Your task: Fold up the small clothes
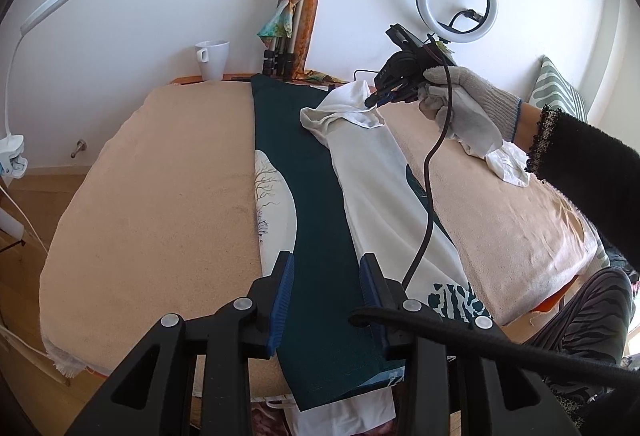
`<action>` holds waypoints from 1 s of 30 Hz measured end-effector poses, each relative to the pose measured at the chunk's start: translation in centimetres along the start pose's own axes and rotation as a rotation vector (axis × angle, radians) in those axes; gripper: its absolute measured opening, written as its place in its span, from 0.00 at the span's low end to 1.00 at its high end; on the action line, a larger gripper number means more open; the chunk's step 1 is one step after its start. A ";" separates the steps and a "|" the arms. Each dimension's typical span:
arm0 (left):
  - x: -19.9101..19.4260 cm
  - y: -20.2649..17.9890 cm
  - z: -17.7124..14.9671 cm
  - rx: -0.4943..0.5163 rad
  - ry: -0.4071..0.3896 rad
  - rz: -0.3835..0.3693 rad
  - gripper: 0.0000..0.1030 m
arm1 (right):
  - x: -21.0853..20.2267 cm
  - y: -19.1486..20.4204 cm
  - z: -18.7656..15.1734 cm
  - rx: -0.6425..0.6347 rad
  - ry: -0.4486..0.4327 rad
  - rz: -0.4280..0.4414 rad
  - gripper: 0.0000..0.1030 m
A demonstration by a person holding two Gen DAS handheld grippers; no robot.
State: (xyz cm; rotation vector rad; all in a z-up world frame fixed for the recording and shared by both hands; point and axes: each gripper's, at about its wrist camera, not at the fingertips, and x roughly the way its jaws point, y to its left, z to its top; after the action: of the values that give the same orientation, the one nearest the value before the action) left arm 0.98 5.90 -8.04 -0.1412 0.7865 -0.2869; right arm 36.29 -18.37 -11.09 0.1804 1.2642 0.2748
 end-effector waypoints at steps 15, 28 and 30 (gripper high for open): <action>-0.7 2.4 0.4 -0.074 -0.029 0.012 0.35 | -2.0 7.3 8.0 -0.015 -0.140 0.123 0.05; 0.0 3.4 0.5 -0.111 -0.003 0.010 0.35 | 3.1 11.2 10.8 -0.026 -0.084 0.288 0.32; 0.0 3.4 0.4 -0.116 0.005 0.002 0.35 | 1.7 10.8 10.1 -0.019 -0.122 0.278 0.32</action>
State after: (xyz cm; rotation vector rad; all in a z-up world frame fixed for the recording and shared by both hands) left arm 1.94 9.11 -8.57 -0.2486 0.8082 -0.2395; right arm 45.28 -7.40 -6.63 0.3527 1.1143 0.5074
